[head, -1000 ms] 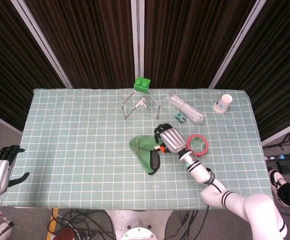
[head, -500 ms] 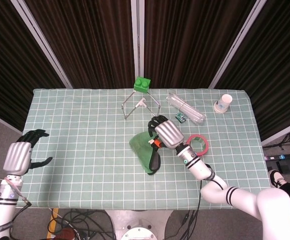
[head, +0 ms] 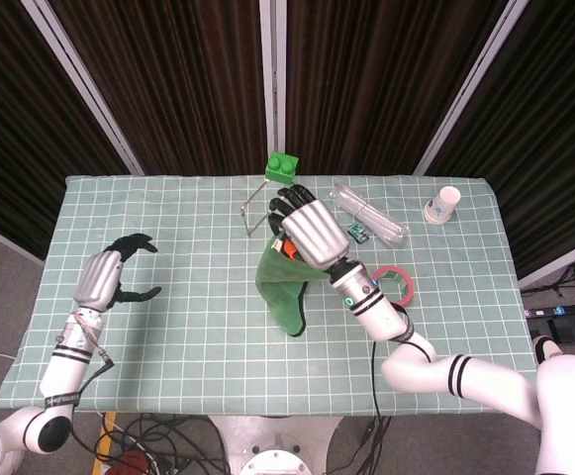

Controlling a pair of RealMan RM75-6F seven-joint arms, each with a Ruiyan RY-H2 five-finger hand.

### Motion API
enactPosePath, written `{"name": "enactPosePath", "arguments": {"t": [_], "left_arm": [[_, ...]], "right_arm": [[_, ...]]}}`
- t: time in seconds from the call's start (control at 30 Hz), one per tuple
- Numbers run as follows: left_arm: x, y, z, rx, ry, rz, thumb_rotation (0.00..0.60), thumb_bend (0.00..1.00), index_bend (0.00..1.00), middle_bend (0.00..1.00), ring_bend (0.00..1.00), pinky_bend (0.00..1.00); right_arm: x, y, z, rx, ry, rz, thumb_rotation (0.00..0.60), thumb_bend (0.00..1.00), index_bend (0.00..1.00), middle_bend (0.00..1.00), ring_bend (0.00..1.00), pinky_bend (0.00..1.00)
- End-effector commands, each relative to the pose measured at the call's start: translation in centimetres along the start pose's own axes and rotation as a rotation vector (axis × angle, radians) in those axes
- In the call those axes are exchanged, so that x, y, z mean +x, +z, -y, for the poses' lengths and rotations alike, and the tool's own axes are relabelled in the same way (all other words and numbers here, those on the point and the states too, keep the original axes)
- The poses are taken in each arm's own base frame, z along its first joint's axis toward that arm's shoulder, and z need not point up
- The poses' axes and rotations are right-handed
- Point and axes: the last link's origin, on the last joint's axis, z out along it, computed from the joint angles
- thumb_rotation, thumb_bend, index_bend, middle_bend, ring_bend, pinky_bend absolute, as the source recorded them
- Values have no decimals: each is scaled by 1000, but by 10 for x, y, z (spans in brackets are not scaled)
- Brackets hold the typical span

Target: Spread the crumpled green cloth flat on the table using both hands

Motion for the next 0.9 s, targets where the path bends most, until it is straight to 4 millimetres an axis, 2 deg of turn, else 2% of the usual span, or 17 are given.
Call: {"name": "enactPosePath", "arguments": {"t": [0.03,0.2,0.4,0.47,0.53,0.63,0.77,0.9], "left_arm": [[-12,19,-9,18,-70,44,600,26,343,246,197,296],[-23,32,-15,33,-62,67,600,11,343,246,197,303],[-31,32,-14,42,-45,77,590,3,344,246,197,304],[-36,33,-13,50,-59,99,541,1,344,246,197,304],[-40,34,-14,55,-74,116,431,0,344,246,197,304],[-46,35,-16,64,-78,152,228,0,344,246,197,305],[-52,38,-16,95,-73,187,123,0,344,246,197,308],[-57,40,-15,123,-67,206,75,0,343,246,197,312]], "right_arm": [[11,21,21,-6,-59,-10,600,493,788,332,199,221],[14,37,39,-26,-174,-21,600,504,788,308,180,214],[25,44,47,-56,-361,-44,600,518,787,292,156,196],[27,46,51,-62,-379,-34,600,519,787,289,152,193],[25,48,55,-64,-399,-19,600,521,786,287,150,191],[14,51,67,-53,-435,16,600,520,786,285,146,185],[-5,53,89,-33,-463,48,600,520,787,284,146,183],[-20,56,107,-23,-474,76,600,523,787,285,143,182]]}}
